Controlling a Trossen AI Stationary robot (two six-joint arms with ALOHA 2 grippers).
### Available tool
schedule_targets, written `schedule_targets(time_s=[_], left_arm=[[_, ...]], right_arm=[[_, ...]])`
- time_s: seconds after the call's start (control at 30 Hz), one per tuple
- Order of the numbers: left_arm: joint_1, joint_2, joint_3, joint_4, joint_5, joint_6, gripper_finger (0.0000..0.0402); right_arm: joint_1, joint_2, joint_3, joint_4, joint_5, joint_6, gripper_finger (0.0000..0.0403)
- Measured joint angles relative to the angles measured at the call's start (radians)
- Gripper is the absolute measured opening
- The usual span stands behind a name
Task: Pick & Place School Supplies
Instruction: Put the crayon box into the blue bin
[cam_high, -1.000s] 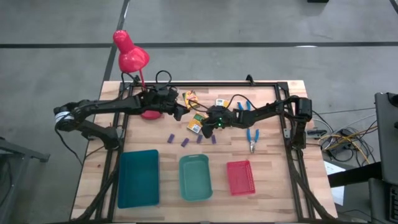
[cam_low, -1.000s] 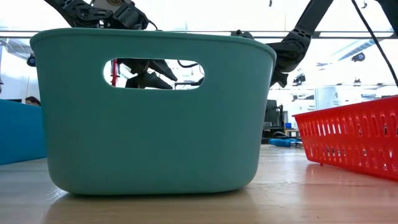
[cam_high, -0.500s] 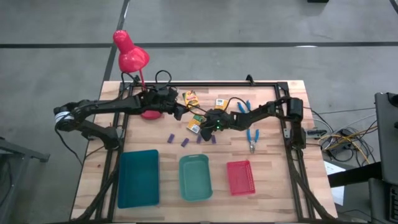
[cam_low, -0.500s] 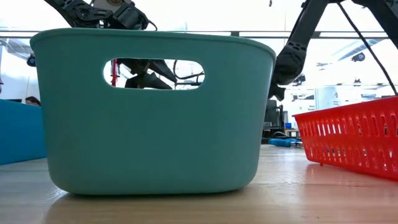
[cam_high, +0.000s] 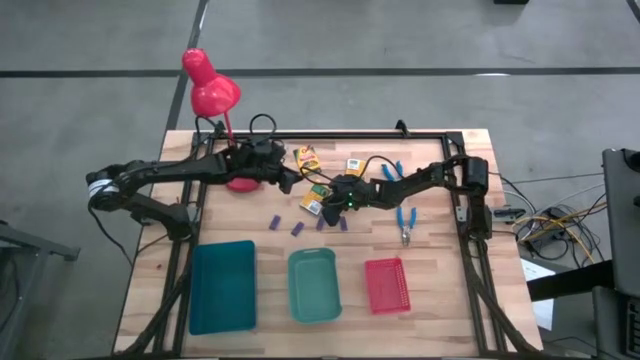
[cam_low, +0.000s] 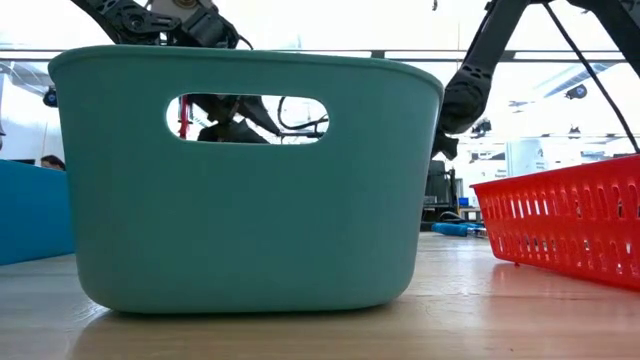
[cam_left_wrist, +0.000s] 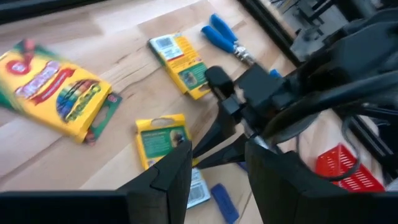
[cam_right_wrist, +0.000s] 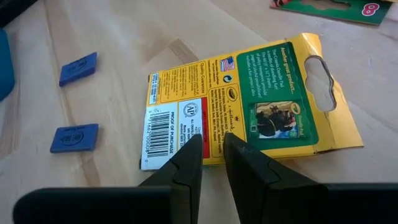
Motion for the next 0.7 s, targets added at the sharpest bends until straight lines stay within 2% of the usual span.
schedule_targets(time_s=[0.23,0.5,0.7], left_arm=[[0.001,0.000,0.000,-0.131,-0.095,-0.064,0.0154],[0.000,0.044,-0.020,-0.092,-0.086,-0.123,0.0154],[-0.009,0.111,-0.021,-0.048,-0.061,-0.077,0.0154]], right_arm=[[0.000,0.002,0.020,-0.018,-0.001,-0.004,0.0068],[0.000,0.004,0.051,-0.064,-0.002,-0.008,0.0068],[0.000,0.004,0.065,-0.102,-0.003,-0.009,0.0068]])
